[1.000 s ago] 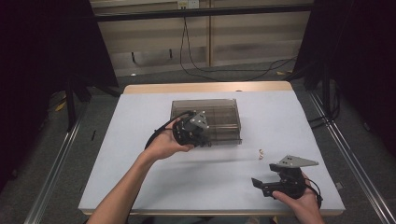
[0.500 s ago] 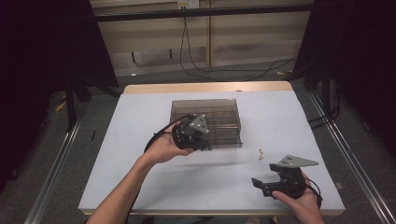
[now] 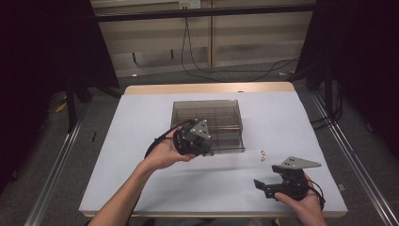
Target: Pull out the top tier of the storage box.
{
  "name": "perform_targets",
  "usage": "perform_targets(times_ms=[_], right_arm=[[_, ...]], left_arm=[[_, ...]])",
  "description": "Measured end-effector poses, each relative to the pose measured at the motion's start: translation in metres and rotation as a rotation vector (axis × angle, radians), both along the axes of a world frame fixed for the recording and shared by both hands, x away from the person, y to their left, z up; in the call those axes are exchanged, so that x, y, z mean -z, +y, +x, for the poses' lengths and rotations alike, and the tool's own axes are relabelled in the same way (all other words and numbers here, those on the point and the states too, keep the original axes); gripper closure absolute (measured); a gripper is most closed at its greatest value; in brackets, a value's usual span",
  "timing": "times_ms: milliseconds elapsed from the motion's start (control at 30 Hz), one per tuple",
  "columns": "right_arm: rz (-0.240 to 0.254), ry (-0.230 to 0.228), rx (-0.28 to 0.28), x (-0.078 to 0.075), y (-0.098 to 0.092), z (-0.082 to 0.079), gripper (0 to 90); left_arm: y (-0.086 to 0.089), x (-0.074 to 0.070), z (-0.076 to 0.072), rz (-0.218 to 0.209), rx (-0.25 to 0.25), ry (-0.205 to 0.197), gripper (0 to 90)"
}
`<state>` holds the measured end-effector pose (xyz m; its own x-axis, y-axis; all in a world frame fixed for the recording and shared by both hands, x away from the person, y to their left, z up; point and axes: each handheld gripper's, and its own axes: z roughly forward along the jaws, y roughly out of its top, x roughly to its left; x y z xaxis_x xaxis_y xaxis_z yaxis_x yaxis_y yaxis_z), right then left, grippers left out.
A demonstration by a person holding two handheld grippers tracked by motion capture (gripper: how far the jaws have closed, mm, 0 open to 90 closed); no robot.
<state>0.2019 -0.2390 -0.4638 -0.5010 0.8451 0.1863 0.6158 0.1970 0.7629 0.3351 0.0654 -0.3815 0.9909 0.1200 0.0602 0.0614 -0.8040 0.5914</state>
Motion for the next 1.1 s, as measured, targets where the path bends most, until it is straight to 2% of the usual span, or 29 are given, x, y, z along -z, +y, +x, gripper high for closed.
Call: perform_targets(times_ms=[633, 800, 967, 1100], right_arm=[[-0.001, 0.003, 0.0, 0.0002, 0.0005, 0.0, 9.4], [0.0, 0.007, 0.001, 0.0004, 0.0009, 0.0004, 9.4], [-0.002, 0.007, -0.003, 0.0007, 0.0017, 0.001, 9.5], [-0.002, 0.008, -0.001, 0.0006, 0.0019, 0.0014, 9.5]], left_arm=[[0.0042, 0.0021, -0.0037, -0.015, 0.009, 0.019, 86.1], [0.0046, 0.002, -0.0053, -0.007, 0.016, 0.019, 86.0], [0.0056, 0.0031, -0.0053, -0.02, 0.005, 0.026, 85.8], [0.0052, 0.0026, -0.0045, -0.013, 0.012, 0.031, 85.9]])
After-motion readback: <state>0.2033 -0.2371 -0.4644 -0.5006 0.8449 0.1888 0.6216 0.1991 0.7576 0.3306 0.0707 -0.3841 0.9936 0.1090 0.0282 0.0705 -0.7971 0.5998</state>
